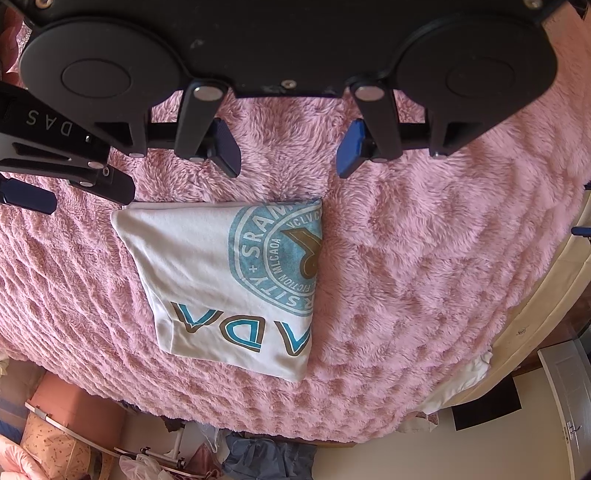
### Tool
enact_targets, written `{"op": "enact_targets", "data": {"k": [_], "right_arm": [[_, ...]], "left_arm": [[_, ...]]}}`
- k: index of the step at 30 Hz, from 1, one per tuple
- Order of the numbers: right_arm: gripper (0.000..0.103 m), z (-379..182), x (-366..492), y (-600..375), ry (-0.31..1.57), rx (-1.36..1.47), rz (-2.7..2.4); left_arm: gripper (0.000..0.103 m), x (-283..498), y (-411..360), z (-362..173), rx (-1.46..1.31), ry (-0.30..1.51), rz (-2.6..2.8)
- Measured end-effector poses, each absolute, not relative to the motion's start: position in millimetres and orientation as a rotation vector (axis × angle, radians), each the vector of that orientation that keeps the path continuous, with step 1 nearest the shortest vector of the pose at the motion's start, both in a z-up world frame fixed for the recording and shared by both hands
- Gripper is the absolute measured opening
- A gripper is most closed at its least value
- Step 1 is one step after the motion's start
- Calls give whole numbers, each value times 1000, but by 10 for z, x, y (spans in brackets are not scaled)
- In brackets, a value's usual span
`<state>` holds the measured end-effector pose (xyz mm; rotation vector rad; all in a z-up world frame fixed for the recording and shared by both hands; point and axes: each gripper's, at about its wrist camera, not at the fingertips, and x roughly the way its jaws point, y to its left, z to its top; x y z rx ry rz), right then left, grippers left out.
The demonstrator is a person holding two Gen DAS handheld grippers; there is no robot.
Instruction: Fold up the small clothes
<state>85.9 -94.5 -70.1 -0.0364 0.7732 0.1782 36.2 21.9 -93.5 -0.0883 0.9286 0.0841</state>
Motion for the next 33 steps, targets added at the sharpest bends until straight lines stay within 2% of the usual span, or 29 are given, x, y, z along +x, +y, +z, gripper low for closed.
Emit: {"op": "enact_targets", "data": {"k": [33], "right_arm": [[90,-708,845,-928,775,-38,178]], "left_arm": [[62,360,205,-955,-80,919,80]]}}
